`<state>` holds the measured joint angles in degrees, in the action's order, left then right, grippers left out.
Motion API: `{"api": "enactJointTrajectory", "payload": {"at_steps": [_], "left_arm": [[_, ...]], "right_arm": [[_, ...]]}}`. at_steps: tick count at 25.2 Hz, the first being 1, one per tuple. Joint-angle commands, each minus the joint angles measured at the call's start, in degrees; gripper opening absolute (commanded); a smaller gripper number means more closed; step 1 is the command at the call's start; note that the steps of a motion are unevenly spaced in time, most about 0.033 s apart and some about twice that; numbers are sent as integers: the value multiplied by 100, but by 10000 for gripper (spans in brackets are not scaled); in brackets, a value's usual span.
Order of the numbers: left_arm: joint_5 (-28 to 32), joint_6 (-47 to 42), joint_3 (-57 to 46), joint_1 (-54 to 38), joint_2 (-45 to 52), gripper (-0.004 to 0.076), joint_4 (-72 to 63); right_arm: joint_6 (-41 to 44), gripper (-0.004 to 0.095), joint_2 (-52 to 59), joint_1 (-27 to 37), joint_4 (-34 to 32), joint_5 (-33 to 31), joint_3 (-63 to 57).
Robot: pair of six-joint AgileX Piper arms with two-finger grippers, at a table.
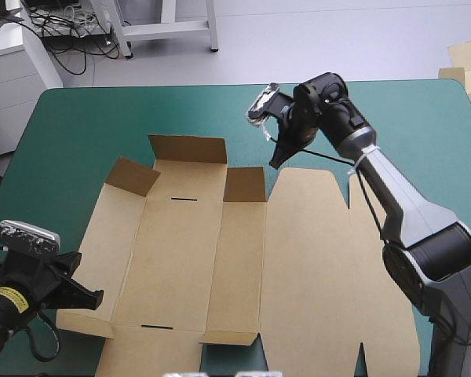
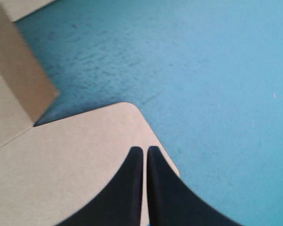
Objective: Fold the box
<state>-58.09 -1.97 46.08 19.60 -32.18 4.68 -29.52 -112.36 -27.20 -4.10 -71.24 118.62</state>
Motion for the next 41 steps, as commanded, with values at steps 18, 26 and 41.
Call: {"api": "enactJointTrajectory", "payload": {"at_steps": [18, 26, 41], "left_arm": [[335, -32, 187, 1, -27, -10, 48], [231, -32, 187, 1, -27, -10, 48], [231, -57, 211, 1, -252, -9, 262]], "right_arm": [[1652, -20, 1983, 1947, 958, -59, -756], [1608, -18, 3423, 1947, 874, 10, -2912], [2005, -20, 7001, 1947, 823, 713, -6716]]}}
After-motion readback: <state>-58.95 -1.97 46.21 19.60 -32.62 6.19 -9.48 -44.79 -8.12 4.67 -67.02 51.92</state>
